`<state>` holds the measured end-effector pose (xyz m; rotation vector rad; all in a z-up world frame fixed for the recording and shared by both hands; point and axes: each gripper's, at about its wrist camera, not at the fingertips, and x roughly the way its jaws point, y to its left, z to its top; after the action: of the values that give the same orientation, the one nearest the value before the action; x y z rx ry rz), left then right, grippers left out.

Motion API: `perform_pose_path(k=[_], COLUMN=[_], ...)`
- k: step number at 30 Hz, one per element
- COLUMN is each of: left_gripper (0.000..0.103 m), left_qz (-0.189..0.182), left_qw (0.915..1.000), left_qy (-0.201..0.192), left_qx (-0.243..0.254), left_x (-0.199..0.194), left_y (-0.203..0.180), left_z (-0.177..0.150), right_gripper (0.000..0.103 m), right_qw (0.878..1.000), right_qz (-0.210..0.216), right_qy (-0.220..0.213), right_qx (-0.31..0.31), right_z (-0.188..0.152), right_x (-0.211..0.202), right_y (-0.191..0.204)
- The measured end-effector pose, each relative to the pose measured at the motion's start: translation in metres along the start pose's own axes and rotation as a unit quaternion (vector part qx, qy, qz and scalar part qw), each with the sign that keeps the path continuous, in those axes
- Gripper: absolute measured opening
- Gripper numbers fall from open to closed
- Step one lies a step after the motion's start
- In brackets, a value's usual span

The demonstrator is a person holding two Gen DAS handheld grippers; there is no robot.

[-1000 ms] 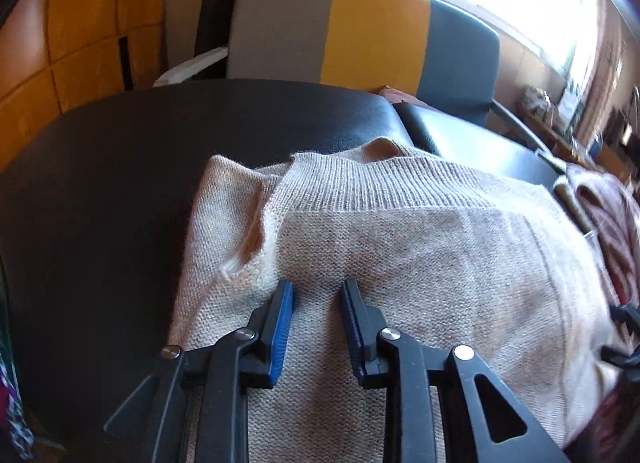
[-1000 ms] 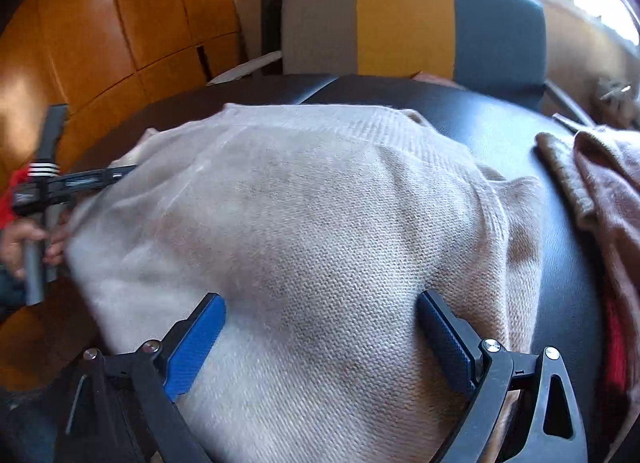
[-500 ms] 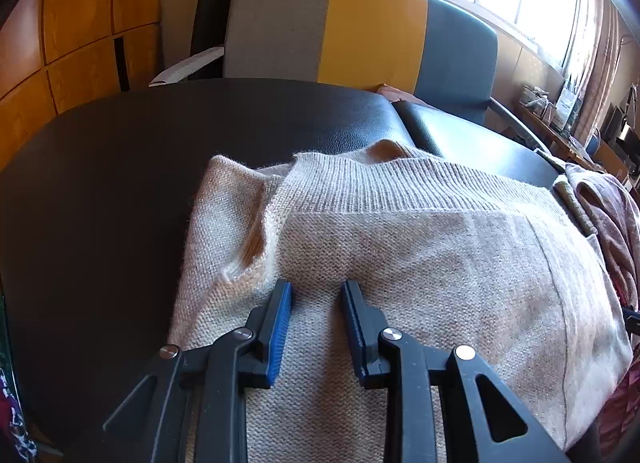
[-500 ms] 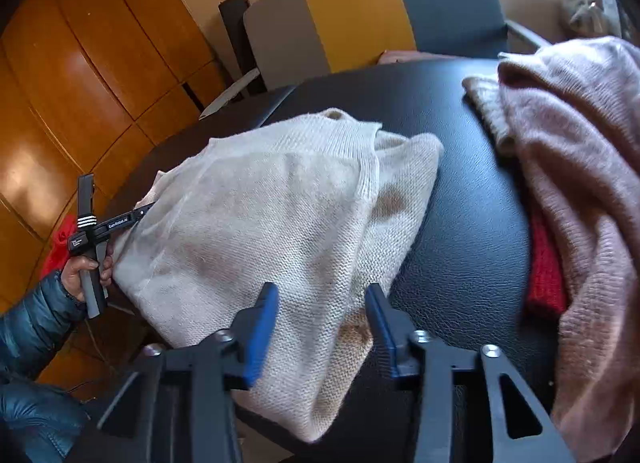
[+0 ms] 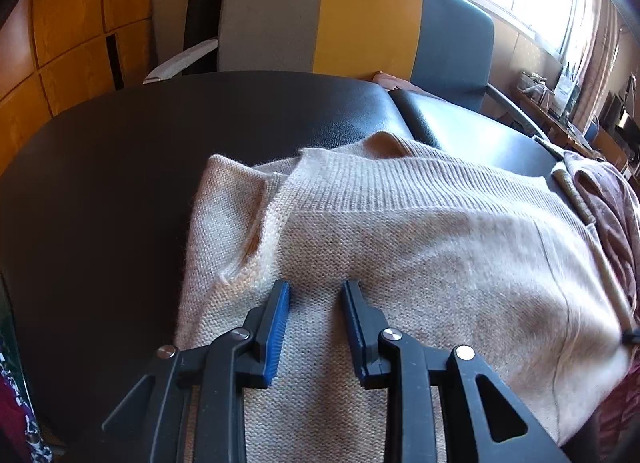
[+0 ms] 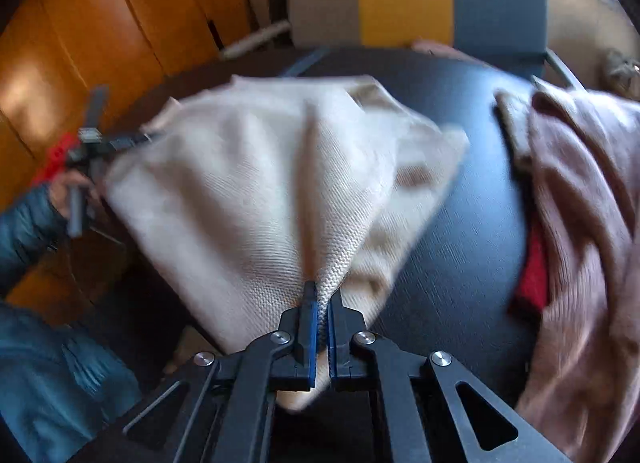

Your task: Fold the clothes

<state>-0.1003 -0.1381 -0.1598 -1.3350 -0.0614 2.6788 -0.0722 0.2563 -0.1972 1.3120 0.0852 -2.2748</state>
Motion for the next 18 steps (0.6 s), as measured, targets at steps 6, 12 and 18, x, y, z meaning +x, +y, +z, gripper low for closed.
perform_pose_path(k=[6,12,18], left_gripper=[0.027,0.027,0.027], left_qz=[-0.027,-0.113,-0.145], left_qw=[0.9989,0.9903,0.9836], left_qy=[-0.021,-0.039,-0.018], left_qx=[0.033,0.07,0.106], left_x=[-0.031,-0.058,-0.053], left_y=[-0.027,-0.072,-0.111], left_z=[-0.008,-0.026,-0.039], right_gripper=[0.017,0.05,0.05], right_qw=[0.997,0.991,0.987], right_qz=[0.007,0.011,-0.02], right_qy=[-0.016,-0.086,-0.075], right_qx=[0.072,0.099,0.139], right_z=[-0.004,0.036,0.078], right_x=[0.0,-0.015,0.034], right_y=[-0.018,-0.028,-0.046])
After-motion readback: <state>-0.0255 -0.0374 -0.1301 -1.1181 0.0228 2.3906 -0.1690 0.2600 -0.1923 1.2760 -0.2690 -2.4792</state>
